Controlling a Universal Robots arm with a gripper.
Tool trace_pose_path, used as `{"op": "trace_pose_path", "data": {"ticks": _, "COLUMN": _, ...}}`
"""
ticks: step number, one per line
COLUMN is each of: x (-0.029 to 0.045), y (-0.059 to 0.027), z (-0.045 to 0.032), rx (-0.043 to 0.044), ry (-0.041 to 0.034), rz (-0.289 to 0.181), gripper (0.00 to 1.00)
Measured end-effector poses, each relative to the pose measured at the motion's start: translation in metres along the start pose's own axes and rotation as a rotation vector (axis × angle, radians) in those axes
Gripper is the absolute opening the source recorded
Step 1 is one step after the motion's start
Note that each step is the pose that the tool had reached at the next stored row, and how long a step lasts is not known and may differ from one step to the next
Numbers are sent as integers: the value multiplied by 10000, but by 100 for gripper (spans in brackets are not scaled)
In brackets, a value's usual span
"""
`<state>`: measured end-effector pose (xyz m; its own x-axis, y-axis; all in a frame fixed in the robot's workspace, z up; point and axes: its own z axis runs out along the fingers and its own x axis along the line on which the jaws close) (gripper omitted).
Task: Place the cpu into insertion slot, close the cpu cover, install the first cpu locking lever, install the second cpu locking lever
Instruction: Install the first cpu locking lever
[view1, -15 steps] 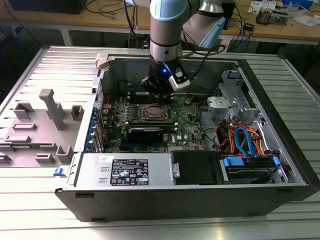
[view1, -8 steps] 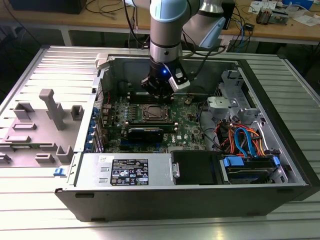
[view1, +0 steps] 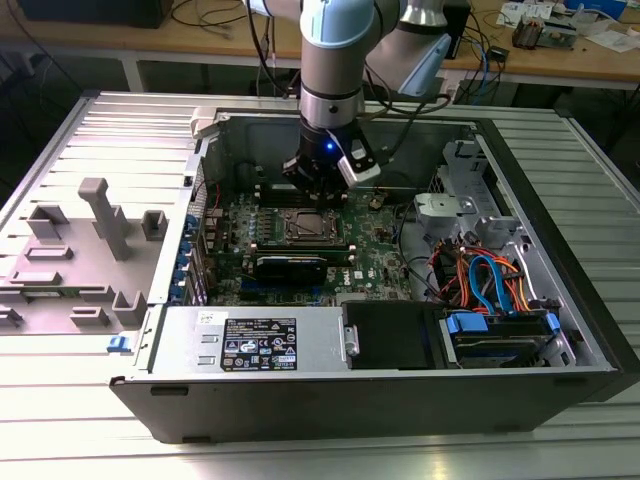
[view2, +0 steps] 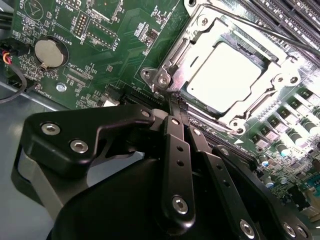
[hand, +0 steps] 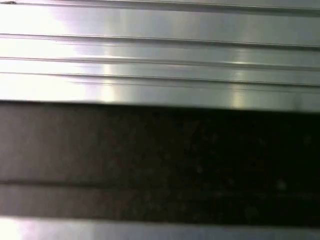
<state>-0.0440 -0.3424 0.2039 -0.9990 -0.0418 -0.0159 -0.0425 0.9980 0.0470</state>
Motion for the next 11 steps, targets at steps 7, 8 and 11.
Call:
{"op": "trace_pose_path", "data": {"ticks": 7, "x": -2, "y": 1, "z": -11, "rx": -68, "ry": -8, "rz": 1, "gripper": 11}}
{"op": "trace_pose_path", "data": {"ticks": 8, "x": -3, "y": 2, "z": -28, "rx": -62, "ry": -5, "rz": 1, "gripper": 11}}
{"op": "trace_pose_path", "data": {"ticks": 11, "x": -3, "y": -4, "z": -43, "rx": -59, "ry": -3, "rz": -1, "gripper": 11}}
